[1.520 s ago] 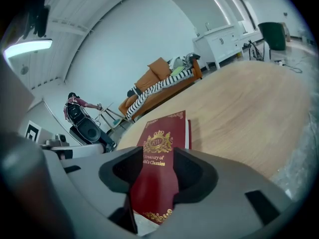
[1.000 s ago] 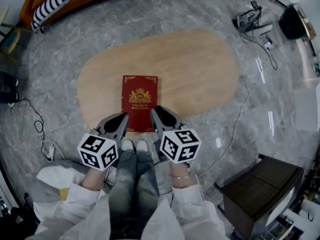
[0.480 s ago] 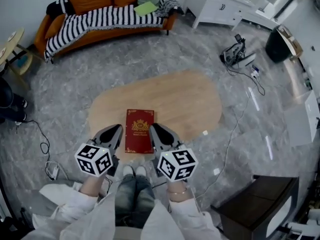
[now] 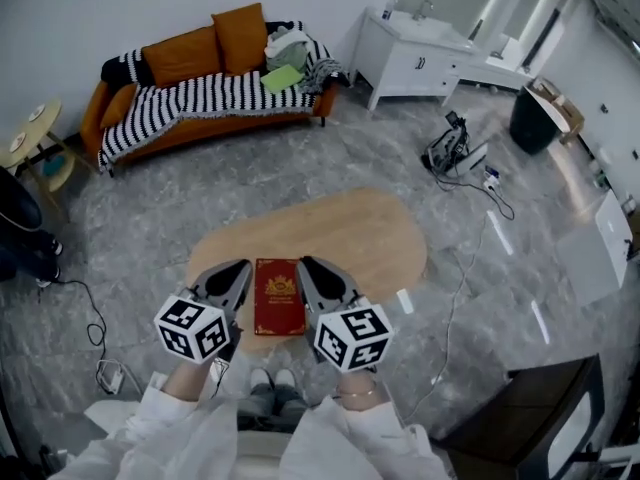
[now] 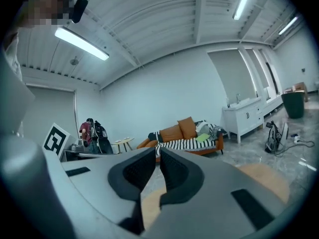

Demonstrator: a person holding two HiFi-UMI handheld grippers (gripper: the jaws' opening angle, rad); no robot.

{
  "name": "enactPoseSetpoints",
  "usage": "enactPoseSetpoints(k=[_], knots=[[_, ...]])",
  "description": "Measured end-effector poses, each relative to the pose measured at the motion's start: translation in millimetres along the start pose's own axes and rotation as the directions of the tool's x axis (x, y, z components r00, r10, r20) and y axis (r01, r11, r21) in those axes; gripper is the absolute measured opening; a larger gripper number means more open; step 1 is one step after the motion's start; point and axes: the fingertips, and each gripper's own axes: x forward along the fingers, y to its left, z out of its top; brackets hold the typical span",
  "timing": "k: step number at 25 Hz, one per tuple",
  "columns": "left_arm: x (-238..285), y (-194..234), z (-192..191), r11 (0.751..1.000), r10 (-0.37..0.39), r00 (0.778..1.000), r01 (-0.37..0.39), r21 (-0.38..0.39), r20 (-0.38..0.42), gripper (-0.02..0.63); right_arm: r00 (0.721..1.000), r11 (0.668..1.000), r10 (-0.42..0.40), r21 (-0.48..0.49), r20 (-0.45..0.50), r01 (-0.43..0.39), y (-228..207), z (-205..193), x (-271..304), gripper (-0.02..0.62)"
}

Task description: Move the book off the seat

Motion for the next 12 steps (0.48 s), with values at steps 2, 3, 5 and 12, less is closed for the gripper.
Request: enactPoseSetpoints(k=[2,3,5,12], knots=[[-6.9,-10.0,13.9,1.000,-0.017,1.000,0.017,0.023,0.025,0.005,1.000,0.999,0.020,-0.025,0.011,-0.019,11.3,9.5,-3.7,0.037],[-10.6,-14.3,19.9,0.999,-0.024,0.999,0.023,0.037,0.036,0.005,0.999,0.999,0.031,-0.041,0.013,-0.031,17.0,12.9,-5.0,0.037],[-19.0,-20.0,32.0,0.998,-0.029,0.998,0.025,0.065,0.056,0.005,0.999,0.997,0.044,-0.071,0.029,-0.042,27.3,21.2,-6.9,0.037],[-36.8,-33.7,62.5,0.991,-0.033,0.993,0.018,0.135,0.111,0.005,0.995,0.988,0.066,-0.143,0.079,-0.054,56.3,51.3,-23.8,0.037]])
